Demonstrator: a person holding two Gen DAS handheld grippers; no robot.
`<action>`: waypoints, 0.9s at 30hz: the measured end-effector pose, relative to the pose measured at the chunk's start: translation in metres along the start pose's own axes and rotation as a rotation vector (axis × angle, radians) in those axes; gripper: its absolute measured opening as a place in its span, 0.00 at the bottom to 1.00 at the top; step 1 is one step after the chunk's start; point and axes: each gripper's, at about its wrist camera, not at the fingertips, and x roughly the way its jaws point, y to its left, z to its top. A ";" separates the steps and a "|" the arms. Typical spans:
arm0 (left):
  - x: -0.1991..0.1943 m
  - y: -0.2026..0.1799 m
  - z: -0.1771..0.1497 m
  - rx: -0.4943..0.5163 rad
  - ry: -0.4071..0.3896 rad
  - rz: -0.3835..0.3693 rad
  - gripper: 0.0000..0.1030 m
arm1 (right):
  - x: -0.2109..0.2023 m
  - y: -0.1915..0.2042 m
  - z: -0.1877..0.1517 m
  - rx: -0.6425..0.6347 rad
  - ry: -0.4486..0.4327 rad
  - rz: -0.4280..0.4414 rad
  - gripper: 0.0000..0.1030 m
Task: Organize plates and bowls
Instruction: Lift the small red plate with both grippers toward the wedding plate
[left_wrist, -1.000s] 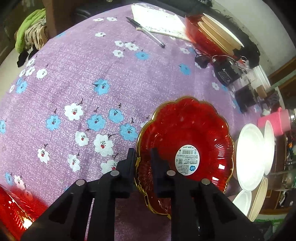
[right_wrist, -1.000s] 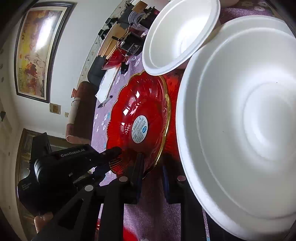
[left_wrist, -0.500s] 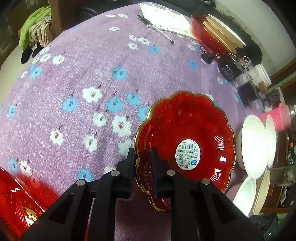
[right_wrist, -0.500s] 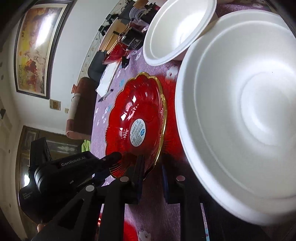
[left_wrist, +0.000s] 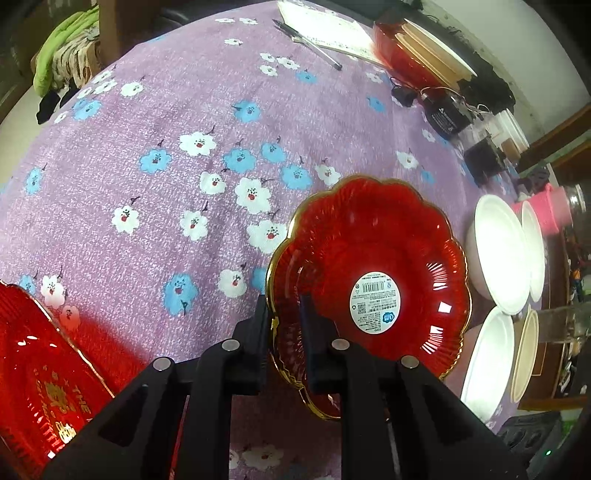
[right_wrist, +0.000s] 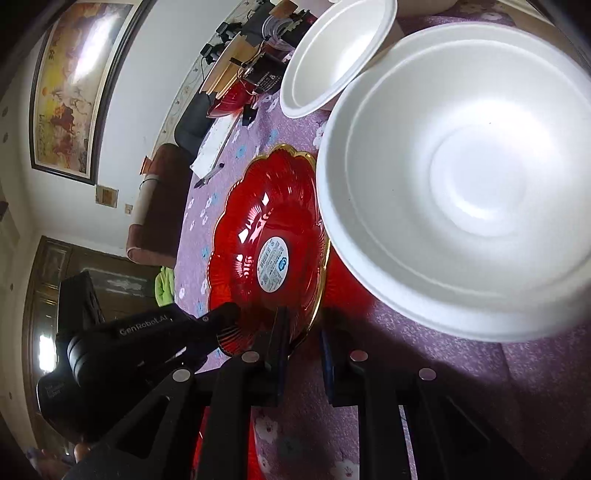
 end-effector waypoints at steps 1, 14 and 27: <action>-0.001 0.002 -0.001 -0.010 0.000 -0.005 0.13 | -0.001 0.000 0.000 -0.001 0.003 0.000 0.14; -0.002 0.000 -0.002 -0.007 0.003 0.011 0.13 | -0.001 -0.004 -0.006 -0.010 0.019 0.022 0.14; -0.023 -0.010 -0.012 0.070 -0.013 -0.036 0.12 | -0.027 -0.005 -0.008 -0.015 -0.010 0.041 0.15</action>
